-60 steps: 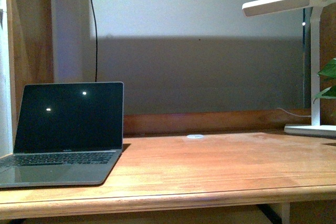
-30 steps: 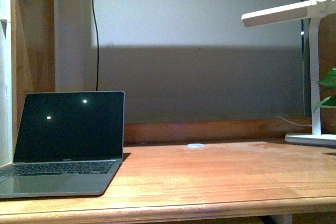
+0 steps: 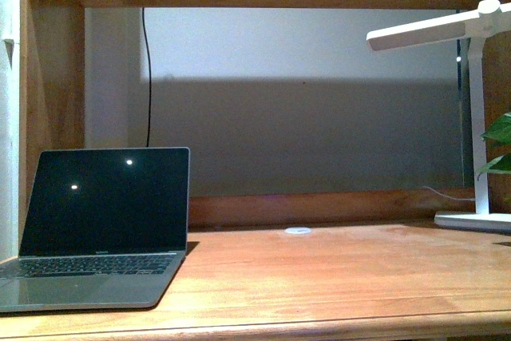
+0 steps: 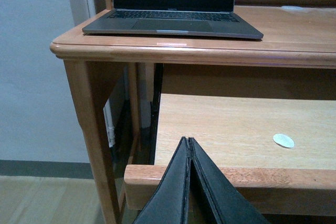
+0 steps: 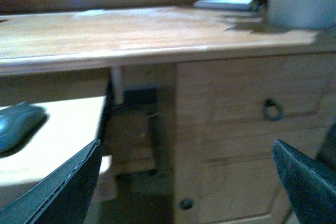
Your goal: Place mouse
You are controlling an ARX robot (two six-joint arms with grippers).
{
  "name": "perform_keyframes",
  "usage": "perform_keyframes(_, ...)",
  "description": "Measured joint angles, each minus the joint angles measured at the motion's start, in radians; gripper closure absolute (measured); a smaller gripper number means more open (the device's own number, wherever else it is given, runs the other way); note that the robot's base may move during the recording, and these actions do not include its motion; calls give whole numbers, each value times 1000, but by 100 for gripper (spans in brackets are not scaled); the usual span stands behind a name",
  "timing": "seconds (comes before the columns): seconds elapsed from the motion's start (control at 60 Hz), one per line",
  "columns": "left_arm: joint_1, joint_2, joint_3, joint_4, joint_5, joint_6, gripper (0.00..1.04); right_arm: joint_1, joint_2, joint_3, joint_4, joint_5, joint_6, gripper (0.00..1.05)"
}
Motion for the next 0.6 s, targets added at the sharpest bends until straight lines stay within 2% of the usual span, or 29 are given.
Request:
perform_keyframes(0.05,0,0,0,0,0,0,102,-36,30,21,-74,-127,45,7)
perform_keyframes(0.117,0,0,0,0,2,0,102,-46,56,23,-107,-206,83,7)
perform_keyframes(0.25,0,0,0,0,2,0,102,-4,76,29,-111,-200,101,7)
perform_keyframes(0.467,0,0,0,0,2,0,65,128,248,116,-30,-111,98,7)
perform_keyframes(0.6,0,0,0,0,2,0,41,287,418,217,53,1,80,7)
